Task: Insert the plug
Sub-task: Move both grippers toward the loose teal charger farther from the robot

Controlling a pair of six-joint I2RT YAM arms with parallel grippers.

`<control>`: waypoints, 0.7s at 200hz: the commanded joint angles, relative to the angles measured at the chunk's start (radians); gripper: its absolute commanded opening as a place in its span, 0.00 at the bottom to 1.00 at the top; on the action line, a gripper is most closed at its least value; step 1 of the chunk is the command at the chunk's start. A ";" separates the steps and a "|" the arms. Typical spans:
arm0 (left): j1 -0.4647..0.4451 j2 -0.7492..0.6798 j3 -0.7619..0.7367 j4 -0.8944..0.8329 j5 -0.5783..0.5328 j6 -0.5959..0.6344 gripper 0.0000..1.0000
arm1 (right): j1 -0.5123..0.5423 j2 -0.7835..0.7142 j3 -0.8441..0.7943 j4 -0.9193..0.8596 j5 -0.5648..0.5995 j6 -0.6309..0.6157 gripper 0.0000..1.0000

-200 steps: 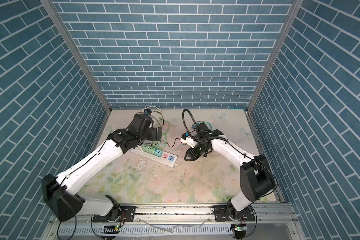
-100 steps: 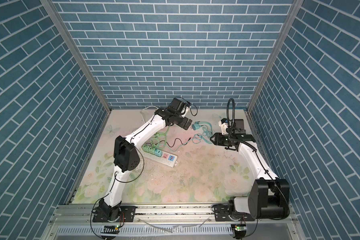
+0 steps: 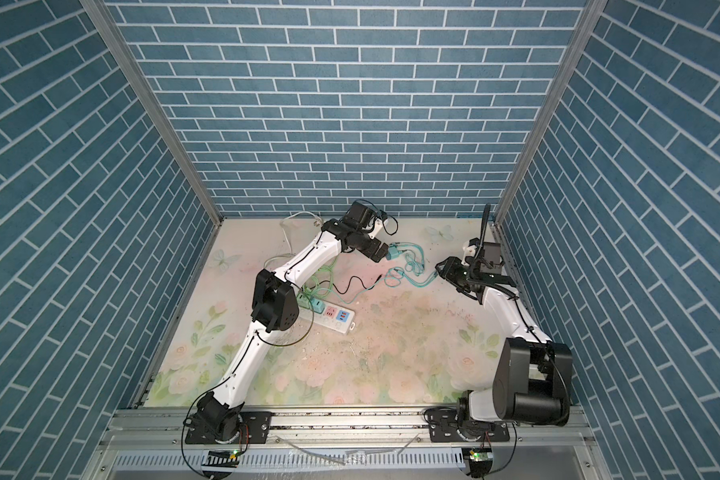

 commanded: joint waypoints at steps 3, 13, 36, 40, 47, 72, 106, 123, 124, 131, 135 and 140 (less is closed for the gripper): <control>-0.003 0.004 -0.052 0.142 -0.005 -0.056 0.98 | -0.002 0.039 -0.011 0.145 0.045 0.153 0.50; -0.004 0.021 -0.047 0.164 0.003 -0.075 0.98 | 0.000 0.065 0.001 0.166 0.079 0.180 0.50; -0.009 0.085 0.030 0.140 0.024 -0.093 0.98 | 0.006 0.134 0.034 0.218 0.100 0.230 0.51; -0.010 0.094 0.048 0.130 0.026 -0.094 0.98 | 0.010 0.147 0.039 0.227 0.108 0.237 0.50; -0.014 0.108 0.072 0.115 0.026 -0.094 0.98 | 0.017 0.170 0.054 0.238 0.122 0.249 0.51; -0.015 0.107 0.065 0.118 0.037 -0.097 0.98 | 0.035 0.296 0.133 0.269 0.138 0.293 0.50; -0.014 0.071 -0.006 0.130 0.049 -0.094 0.98 | 0.057 0.471 0.273 0.282 0.157 0.329 0.50; -0.011 0.044 -0.030 0.106 0.040 -0.102 0.98 | 0.062 0.558 0.341 0.282 0.137 0.348 0.51; -0.011 0.041 -0.033 0.105 0.041 -0.102 0.98 | 0.061 0.565 0.347 0.282 0.134 0.349 0.50; -0.012 0.023 -0.064 0.112 0.040 -0.103 0.97 | 0.061 0.604 0.379 0.277 0.119 0.358 0.51; -0.011 0.008 -0.090 0.122 0.041 -0.102 0.97 | 0.060 0.627 0.398 0.276 0.111 0.363 0.50; -0.011 -0.011 -0.122 0.139 0.041 -0.101 0.97 | 0.062 0.654 0.420 0.277 0.098 0.369 0.50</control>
